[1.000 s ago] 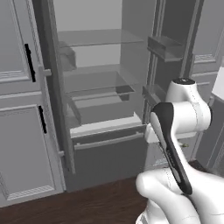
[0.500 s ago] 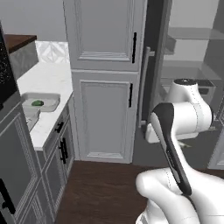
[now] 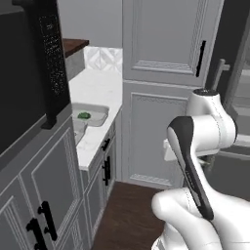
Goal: Place one broccoli and one fish in each tupperware on the nearby counter, to pack two identical lunches.
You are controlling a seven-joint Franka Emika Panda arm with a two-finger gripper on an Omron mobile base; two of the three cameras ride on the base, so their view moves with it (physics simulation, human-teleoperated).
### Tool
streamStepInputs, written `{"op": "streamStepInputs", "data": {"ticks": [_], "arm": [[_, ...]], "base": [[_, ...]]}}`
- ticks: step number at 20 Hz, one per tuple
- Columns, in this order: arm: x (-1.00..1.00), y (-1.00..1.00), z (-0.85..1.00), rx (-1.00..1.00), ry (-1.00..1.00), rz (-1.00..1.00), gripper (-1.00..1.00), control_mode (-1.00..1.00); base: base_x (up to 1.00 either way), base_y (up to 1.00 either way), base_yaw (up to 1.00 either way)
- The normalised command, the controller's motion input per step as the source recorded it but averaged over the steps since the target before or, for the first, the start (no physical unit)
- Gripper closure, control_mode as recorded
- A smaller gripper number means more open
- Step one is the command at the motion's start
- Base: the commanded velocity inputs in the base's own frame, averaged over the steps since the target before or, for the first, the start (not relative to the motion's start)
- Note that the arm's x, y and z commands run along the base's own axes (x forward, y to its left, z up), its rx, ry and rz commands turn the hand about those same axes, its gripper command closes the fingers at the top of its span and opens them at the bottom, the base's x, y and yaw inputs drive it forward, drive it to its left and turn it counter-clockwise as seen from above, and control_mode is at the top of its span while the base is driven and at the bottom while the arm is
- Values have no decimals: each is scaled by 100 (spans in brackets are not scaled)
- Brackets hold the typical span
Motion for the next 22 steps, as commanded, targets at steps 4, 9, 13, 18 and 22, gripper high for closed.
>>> {"op": "streamStepInputs", "data": {"ticks": [4,9,13,18,22], "arm": [[0,0,0,0,0,0,100,100],[0,0,0,0,0,0,100,100],[0,0,0,0,0,0,100,100],[0,0,0,0,0,0,100,100],[0,0,0,0,0,0,100,100]], "base": [[100,17,0],[95,3,1],[56,1,17],[25,54,12],[87,41,22]]}}
